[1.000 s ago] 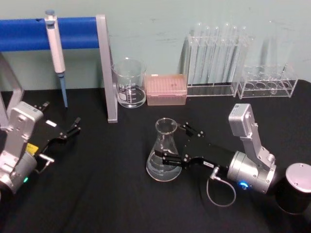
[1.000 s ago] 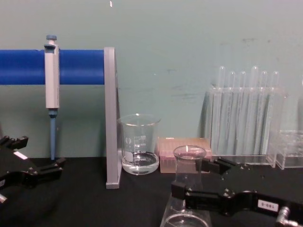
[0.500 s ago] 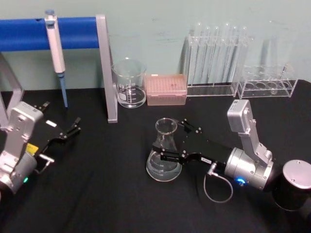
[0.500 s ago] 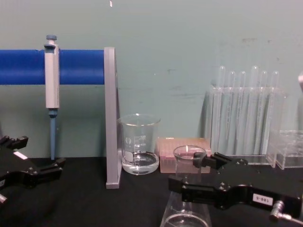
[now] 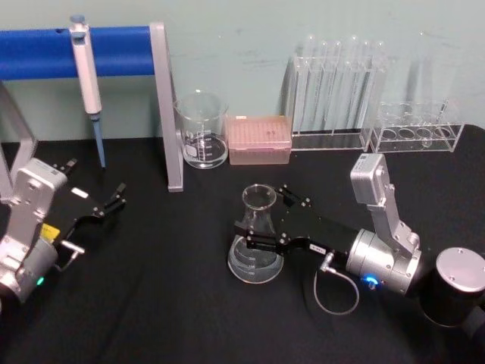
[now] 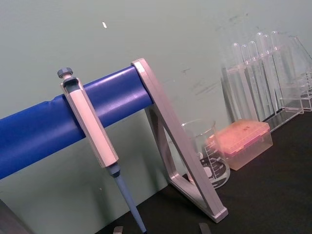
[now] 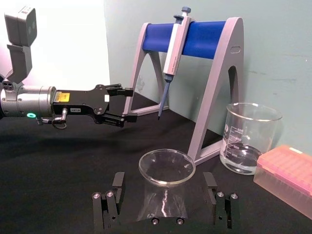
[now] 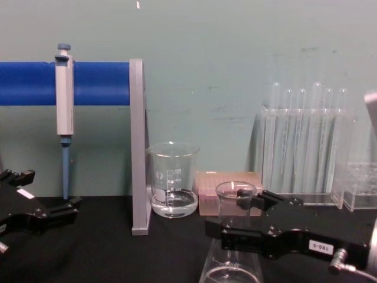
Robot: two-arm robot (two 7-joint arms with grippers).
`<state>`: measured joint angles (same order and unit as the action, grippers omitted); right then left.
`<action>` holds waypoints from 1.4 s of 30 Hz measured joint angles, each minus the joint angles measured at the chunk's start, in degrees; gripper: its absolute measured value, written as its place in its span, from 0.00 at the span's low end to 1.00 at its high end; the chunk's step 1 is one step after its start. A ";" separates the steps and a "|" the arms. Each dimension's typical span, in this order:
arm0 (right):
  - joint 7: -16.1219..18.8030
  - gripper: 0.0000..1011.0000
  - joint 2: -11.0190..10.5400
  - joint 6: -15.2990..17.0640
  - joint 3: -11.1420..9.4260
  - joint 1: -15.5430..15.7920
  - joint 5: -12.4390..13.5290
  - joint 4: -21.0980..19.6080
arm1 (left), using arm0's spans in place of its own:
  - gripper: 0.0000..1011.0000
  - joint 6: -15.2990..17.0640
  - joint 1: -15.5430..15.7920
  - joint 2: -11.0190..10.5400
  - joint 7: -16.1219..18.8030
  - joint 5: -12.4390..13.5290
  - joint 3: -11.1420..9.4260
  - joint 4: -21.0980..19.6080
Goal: Grasp the erlenmeyer flask with one hand, shake it three times, then place it back.
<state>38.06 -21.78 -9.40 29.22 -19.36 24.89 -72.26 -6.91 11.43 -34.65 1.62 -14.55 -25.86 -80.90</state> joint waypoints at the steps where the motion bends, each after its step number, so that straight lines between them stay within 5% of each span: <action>1: 0.04 0.99 0.04 0.04 0.02 -0.09 0.07 0.11 | 0.99 0.00 0.00 0.00 0.00 0.00 0.00 0.00; 35: 0.01 0.99 -0.06 0.61 0.08 -0.12 0.16 0.06 | 0.99 0.00 0.00 0.00 0.00 0.00 0.00 0.00; 42: 0.01 0.86 -0.06 0.58 0.07 -0.12 0.15 0.06 | 0.99 0.00 0.00 0.00 0.00 0.00 0.00 0.00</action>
<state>38.07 -21.84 -8.82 29.29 -19.48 25.05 -72.21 -6.91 11.43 -34.65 1.62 -14.54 -25.86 -80.90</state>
